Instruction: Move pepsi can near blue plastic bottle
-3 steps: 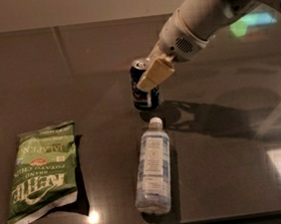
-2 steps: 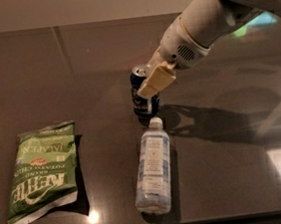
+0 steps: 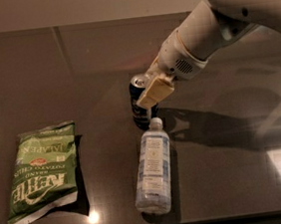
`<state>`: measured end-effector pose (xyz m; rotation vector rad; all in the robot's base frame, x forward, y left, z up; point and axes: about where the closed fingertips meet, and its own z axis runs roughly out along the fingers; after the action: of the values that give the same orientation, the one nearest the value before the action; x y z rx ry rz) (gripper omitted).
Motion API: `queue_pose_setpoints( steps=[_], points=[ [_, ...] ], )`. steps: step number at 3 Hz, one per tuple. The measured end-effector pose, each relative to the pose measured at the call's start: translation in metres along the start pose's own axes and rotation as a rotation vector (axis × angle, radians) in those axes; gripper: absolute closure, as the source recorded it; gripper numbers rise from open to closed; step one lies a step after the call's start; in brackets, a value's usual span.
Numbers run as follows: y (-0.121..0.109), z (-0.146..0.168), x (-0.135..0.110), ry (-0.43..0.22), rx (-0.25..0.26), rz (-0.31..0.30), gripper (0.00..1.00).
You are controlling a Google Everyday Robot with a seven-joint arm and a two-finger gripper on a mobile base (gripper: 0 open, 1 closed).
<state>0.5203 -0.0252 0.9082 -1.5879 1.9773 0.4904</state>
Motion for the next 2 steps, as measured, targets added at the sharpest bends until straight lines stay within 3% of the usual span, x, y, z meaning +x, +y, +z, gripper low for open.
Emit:
queue_pose_setpoints(
  steps=[2],
  points=[
    [-0.0024, 0.0082, 0.0043, 0.008, 0.007, -0.005, 0.12]
  ],
)
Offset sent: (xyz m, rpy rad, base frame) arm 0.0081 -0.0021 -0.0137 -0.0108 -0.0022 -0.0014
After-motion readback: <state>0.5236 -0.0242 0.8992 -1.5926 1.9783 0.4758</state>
